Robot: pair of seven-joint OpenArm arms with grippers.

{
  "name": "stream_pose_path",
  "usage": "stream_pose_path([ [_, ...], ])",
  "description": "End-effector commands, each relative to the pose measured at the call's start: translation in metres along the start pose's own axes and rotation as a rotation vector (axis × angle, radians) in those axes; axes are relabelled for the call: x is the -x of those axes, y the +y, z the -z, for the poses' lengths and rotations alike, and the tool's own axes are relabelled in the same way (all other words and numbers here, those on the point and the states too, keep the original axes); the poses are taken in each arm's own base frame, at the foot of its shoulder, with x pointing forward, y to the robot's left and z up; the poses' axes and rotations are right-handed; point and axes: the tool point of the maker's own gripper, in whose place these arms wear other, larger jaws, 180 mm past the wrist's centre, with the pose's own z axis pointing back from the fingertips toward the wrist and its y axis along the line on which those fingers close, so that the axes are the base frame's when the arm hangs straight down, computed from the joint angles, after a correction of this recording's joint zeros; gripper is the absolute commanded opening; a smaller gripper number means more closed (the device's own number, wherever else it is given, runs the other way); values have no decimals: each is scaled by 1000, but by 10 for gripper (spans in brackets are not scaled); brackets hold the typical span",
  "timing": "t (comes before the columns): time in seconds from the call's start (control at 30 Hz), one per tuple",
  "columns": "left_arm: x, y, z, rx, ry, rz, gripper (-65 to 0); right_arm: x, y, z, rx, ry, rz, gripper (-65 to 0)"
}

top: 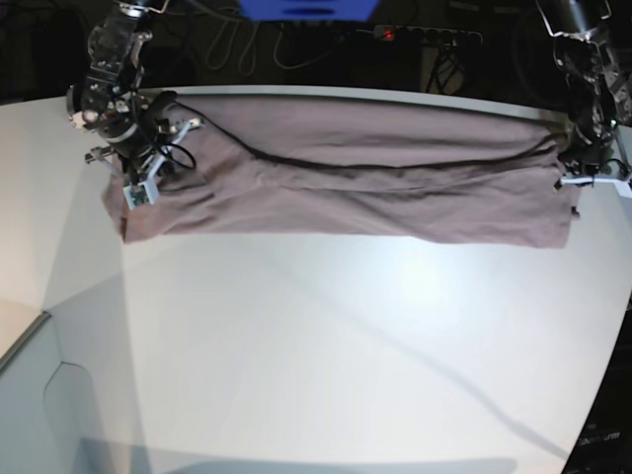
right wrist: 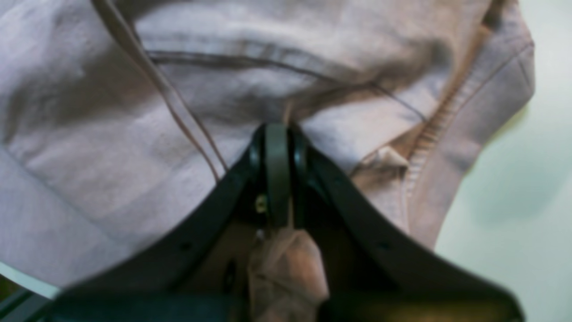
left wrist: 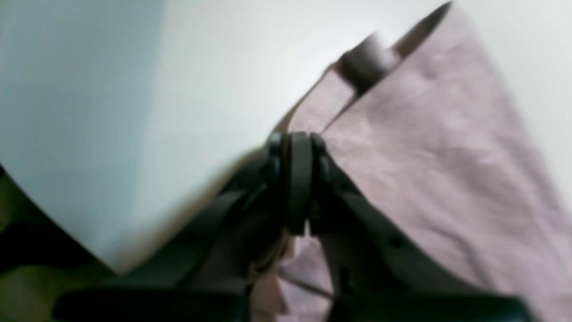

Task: Layout the t-shirt on the table in an organized manner, then fold the t-shirt properly
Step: 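Regrasp the strip end with the right gripper and lift the left gripper, then carry the strip end with the left gripper toward the right gripper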

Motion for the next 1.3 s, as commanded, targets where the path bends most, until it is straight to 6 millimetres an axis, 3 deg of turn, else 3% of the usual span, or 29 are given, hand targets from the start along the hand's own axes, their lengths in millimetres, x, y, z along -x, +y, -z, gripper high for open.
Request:
stream_pose_path([
  [0.0,-36,-11,-8,40,-105,28,-650,2,-3,-1,5,20,-17,-650],
  [0.13,-59,-44,-38,118,-209,63,-650,1,-3,-1,5,18,-18,-650],
  [0.23,-65,-66,-60,172,-259,71,-650,1,-2,-1,4,16,-17,-650],
  [0.53,20,-154,-77,401,-89,184,-650,0,-1,0,2,17,-17,-650],
  [0.67,64,-208,-91,520,-28,335,-650,0,-1,0,2,17,-17,-650],
  [0.83,126,-281,-126,718,17,586,-650,0,-1,0,2,17,-17,-650],
  [0.93,164,-299,-144,793,39,726,-650,1,-2,-1,3,18,-18,-650],
  [1.03,190,-317,-160,853,59,779,-650,1,-2,-1,4,19,-19,-650],
  [1.27,209,-315,-157,839,98,796,-650,1,-2,-1,4,19,-19,-650],
])
